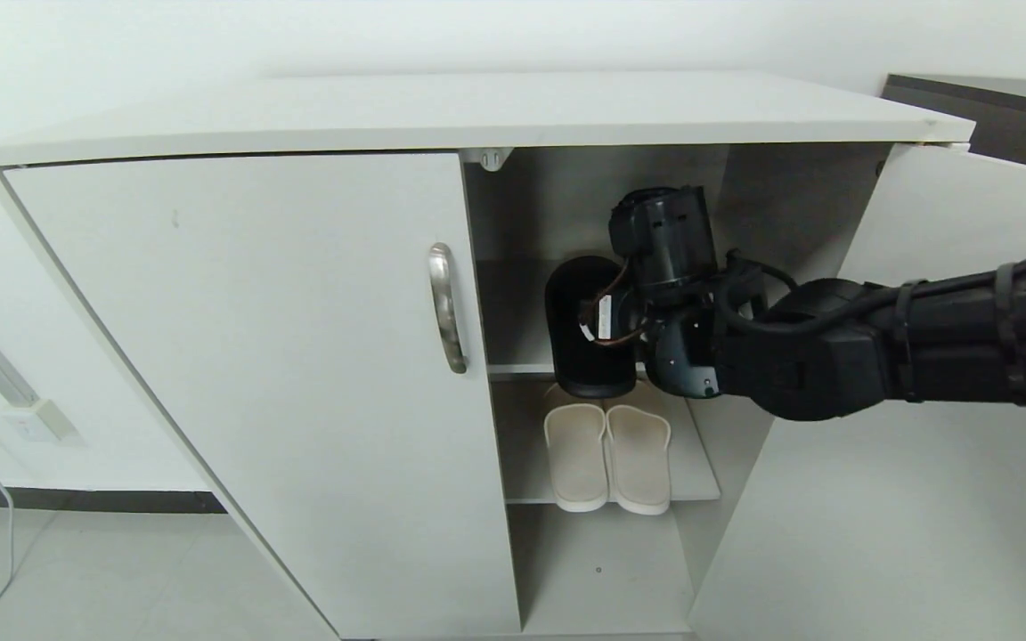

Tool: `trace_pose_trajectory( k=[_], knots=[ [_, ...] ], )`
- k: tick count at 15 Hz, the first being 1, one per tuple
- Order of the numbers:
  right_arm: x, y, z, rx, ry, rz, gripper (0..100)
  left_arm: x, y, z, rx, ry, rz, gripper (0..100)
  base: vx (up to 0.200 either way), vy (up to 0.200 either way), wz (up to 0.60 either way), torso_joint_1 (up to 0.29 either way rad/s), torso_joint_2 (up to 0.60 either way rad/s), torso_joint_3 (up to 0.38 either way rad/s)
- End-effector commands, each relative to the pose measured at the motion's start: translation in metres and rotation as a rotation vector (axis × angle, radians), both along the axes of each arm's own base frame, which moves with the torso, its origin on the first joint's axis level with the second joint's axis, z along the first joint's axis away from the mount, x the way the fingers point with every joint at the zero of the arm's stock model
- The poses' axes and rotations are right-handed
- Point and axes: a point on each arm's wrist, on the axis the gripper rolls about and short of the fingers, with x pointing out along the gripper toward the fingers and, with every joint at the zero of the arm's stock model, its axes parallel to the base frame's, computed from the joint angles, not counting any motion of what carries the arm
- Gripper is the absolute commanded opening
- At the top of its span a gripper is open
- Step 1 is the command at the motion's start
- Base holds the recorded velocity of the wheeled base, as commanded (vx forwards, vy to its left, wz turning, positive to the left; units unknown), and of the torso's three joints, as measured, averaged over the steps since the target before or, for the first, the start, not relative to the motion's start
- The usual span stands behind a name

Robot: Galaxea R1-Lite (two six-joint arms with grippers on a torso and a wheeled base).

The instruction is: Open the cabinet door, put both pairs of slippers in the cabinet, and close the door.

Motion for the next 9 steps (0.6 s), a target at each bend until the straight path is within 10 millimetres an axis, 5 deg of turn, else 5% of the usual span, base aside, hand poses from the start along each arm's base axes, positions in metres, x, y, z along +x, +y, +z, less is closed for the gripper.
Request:
trace_pose_trajectory(
  k=[1,9],
  knots=[
    [-0.051,-0.009,0.008,0.009,-0.022,0.071,100,0.000,0.000,0.000,0.000,0.000,-0.001,0,0.000,0.000,0.00,0.000,0.00,0.000],
    [-0.121,-0.053,-0.008,0.066,-0.055,0.251,100,0.000,0.000,0.000,0.000,0.000,-0.001,0,0.000,0.000,0.00,0.000,0.00,0.000]
  ],
)
